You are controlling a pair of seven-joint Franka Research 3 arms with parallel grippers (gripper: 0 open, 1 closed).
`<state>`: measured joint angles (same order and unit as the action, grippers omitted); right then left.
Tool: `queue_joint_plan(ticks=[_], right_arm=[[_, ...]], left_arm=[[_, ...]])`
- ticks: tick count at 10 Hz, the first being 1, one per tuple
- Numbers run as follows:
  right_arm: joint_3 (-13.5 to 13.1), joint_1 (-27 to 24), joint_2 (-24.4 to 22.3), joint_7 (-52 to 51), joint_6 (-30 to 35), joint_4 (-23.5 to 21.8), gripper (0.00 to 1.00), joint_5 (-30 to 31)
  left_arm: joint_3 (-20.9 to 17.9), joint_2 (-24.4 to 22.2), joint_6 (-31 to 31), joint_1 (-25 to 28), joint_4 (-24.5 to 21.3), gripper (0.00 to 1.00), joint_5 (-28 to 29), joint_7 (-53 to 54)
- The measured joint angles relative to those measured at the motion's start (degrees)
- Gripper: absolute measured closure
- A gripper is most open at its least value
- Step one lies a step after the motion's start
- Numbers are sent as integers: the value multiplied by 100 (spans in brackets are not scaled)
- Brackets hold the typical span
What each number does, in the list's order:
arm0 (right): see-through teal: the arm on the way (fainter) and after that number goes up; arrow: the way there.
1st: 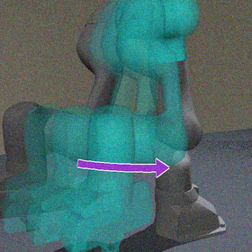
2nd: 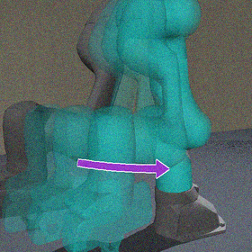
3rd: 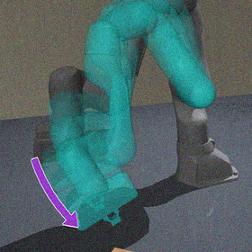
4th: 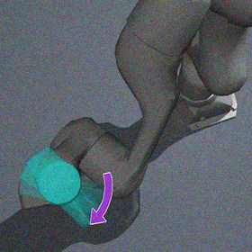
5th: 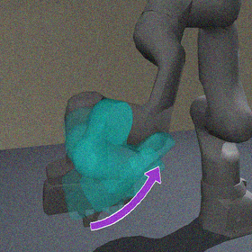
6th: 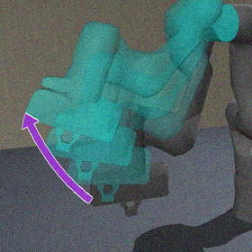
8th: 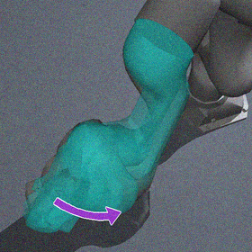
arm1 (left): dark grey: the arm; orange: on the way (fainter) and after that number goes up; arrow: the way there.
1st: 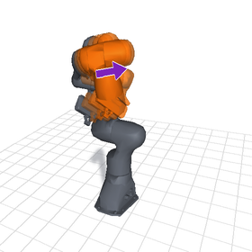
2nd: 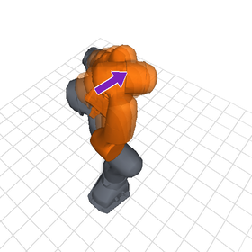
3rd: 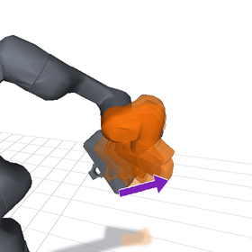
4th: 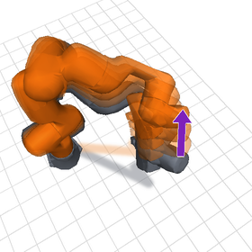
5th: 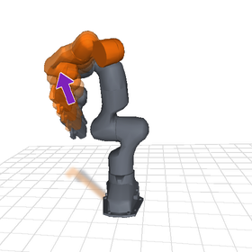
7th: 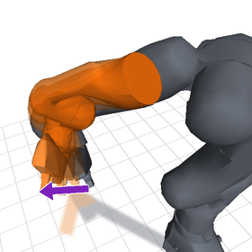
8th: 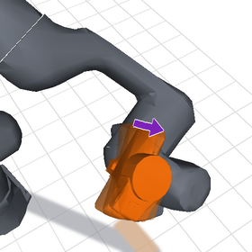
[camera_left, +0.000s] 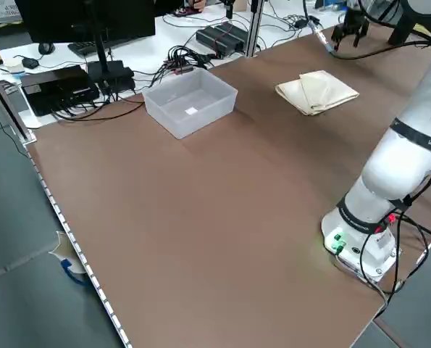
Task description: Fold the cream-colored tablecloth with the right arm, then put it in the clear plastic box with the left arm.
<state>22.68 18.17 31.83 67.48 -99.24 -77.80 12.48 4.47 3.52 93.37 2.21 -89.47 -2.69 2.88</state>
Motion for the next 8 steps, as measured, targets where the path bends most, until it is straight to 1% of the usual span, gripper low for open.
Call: queue_joint_plan(ticks=[1,2,3,4,5,6,8], right_arm=[[3,-397,-141,-622,414,266,0,-125],[2,-730,-252,-1076,594,395,0,-181],[0,-944,-315,-1354,622,413,0,-197],[-36,-1036,-322,-1544,624,414,0,-187],[-134,-1075,-325,-1811,615,418,0,-182],[-225,-1164,-351,-2223,612,432,0,-177],[-280,-1524,-490,-3124,615,445,0,-173]], left_arm=[[32,85,0,-50,-6,0,-121,0],[79,182,0,-103,-12,0,-285,-1],[157,291,1,-123,-30,0,-562,-6],[232,429,2,-133,-69,0,-840,-7],[327,602,6,-139,-85,0,-990,-7],[457,765,61,-146,-86,0,-1031,-11],[727,1030,323,-181,-88,0,-1041,-65]])
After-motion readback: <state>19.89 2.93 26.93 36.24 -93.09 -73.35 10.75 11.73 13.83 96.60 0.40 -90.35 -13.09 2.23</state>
